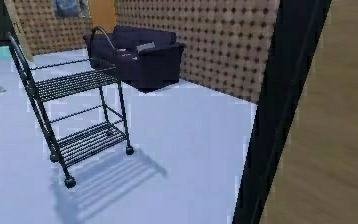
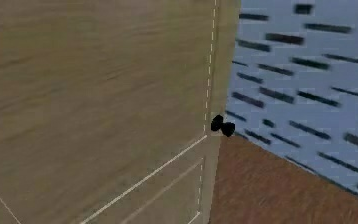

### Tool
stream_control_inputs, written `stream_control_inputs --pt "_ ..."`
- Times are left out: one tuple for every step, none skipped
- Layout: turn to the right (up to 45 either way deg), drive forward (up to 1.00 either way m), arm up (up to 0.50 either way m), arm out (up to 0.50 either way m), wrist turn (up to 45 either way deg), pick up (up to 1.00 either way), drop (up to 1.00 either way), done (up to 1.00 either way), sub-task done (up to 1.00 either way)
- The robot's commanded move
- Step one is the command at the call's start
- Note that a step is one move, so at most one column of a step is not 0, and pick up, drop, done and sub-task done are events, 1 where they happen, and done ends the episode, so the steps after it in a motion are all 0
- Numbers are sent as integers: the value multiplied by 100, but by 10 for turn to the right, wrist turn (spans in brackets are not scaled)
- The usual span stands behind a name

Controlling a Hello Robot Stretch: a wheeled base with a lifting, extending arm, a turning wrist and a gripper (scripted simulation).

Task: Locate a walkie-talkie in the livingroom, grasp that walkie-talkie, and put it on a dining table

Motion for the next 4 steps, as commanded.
stream_control_inputs --pt "-420 0 0 0 0 0 0 0 0" --pt "0 45 0 0 0 0 0 0 0" --pt "-330 0 0 0 0 0 0 0 0" --pt "0 100 0 0 0 0 0 0 0"
